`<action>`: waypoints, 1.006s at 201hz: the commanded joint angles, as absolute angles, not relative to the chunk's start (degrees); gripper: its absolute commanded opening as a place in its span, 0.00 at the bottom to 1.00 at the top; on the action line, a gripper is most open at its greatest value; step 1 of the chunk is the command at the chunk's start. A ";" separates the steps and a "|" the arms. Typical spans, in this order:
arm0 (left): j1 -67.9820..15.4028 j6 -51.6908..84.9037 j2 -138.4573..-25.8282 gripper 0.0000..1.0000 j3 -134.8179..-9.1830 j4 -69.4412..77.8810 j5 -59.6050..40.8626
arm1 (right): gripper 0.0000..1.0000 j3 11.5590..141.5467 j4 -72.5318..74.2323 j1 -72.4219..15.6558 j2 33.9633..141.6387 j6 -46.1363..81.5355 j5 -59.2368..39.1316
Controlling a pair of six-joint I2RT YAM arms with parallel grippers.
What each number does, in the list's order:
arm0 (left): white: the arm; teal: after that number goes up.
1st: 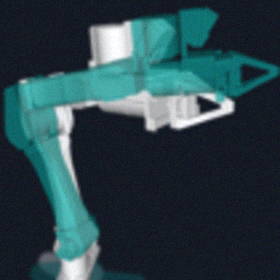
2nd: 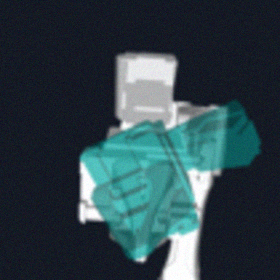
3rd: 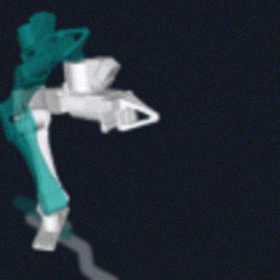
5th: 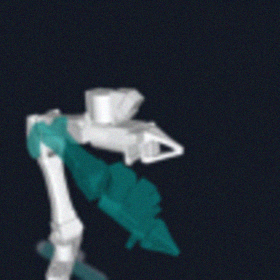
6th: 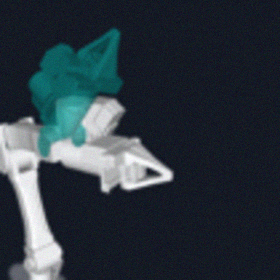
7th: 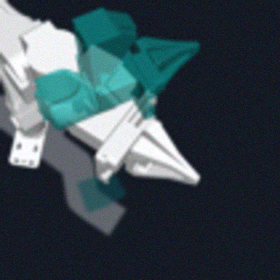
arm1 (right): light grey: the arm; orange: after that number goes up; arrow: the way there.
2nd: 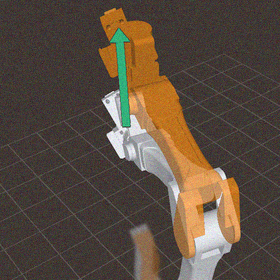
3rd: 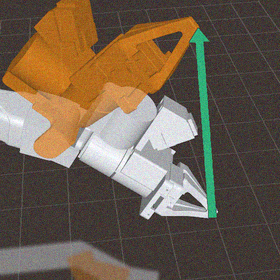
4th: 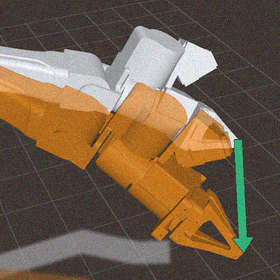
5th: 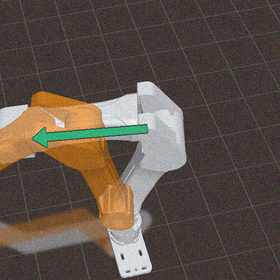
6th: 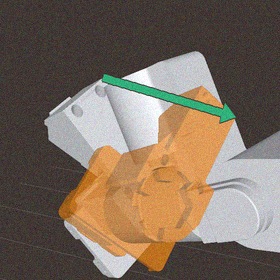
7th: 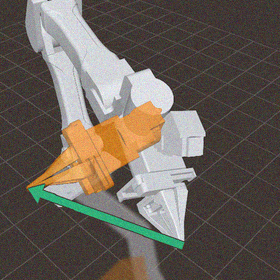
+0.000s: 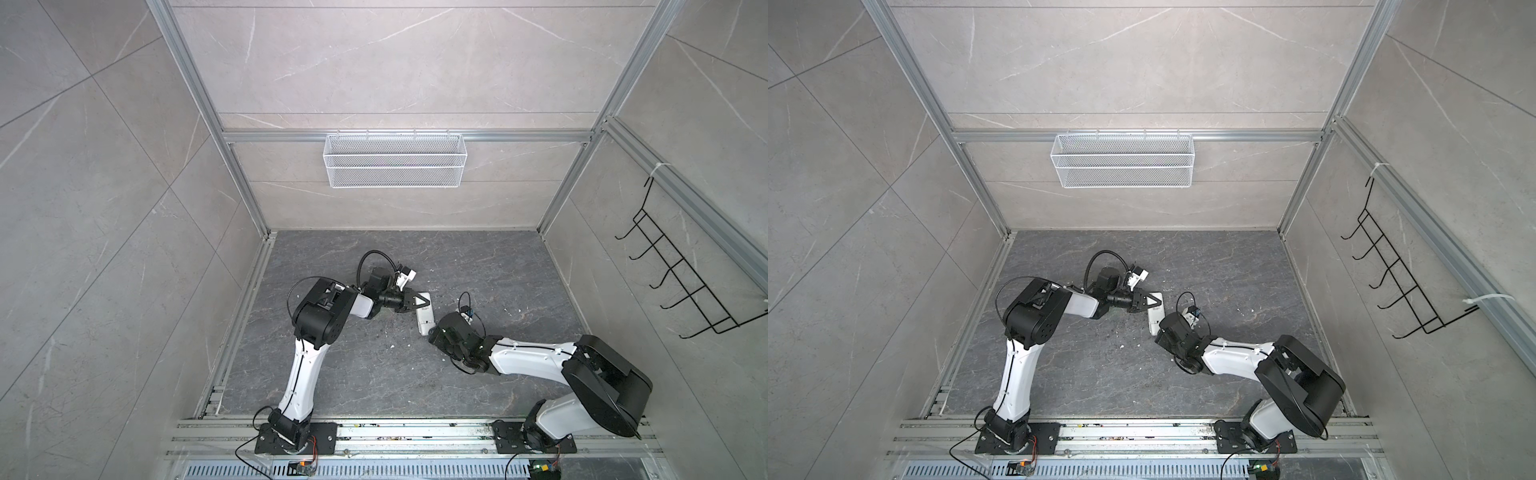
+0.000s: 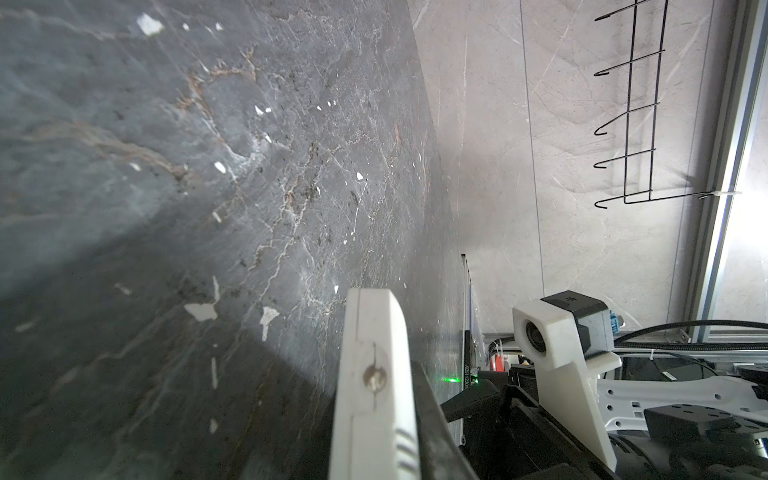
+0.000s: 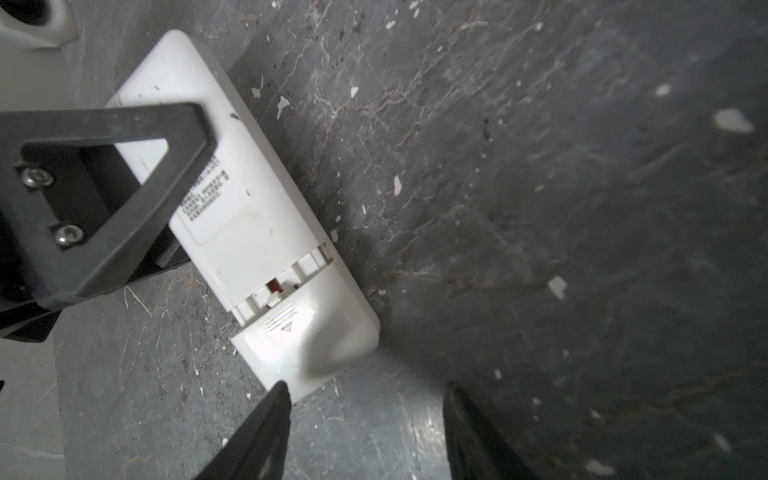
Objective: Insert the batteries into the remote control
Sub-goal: 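Push the cover along the remote to slide it shut with the right gripper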
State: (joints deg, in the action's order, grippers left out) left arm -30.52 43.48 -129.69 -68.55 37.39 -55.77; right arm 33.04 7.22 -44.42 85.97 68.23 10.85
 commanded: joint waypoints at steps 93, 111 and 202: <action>-31.18 40.39 -130.25 0.00 -68.91 33.49 -54.21 | 0.57 35.99 7.38 -44.76 89.58 68.12 13.41; -31.14 40.34 -130.30 0.00 -68.99 33.55 -54.24 | 0.55 36.19 7.86 -44.74 90.89 68.06 13.18; -31.21 40.59 -130.60 0.00 -69.25 33.42 -54.42 | 0.38 34.35 12.65 -44.84 95.59 72.00 11.87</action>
